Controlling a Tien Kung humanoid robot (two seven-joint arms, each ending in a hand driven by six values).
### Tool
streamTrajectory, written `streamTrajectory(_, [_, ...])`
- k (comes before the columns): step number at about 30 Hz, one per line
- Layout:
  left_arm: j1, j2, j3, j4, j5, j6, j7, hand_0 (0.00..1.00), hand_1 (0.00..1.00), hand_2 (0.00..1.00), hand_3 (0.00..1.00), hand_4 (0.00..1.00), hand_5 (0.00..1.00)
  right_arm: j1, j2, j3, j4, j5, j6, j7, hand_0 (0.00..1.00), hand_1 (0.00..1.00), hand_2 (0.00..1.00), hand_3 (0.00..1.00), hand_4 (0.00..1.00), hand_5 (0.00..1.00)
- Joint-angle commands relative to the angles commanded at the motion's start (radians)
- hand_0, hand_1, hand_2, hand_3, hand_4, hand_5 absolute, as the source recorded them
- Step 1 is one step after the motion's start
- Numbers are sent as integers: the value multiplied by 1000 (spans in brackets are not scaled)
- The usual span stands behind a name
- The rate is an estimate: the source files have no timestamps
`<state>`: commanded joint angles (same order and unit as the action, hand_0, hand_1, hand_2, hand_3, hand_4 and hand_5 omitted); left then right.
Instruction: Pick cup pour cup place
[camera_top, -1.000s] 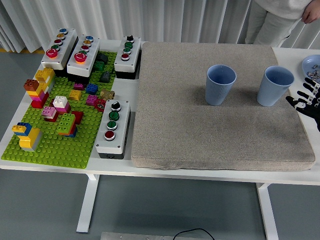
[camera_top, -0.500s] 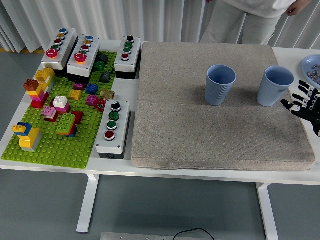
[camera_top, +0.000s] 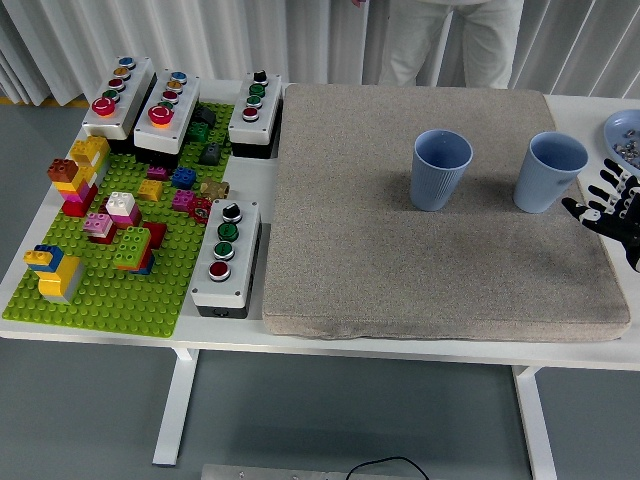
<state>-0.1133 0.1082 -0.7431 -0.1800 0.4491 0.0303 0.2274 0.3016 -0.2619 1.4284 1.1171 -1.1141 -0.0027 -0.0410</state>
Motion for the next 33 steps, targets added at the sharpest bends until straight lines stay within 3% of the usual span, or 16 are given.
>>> streamTrajectory(33, [0,1,7,0,-1,-1,0,730,800,833,669,511,892,70,34,-51,-86,9,0,20,925,901,998,974,860,358])
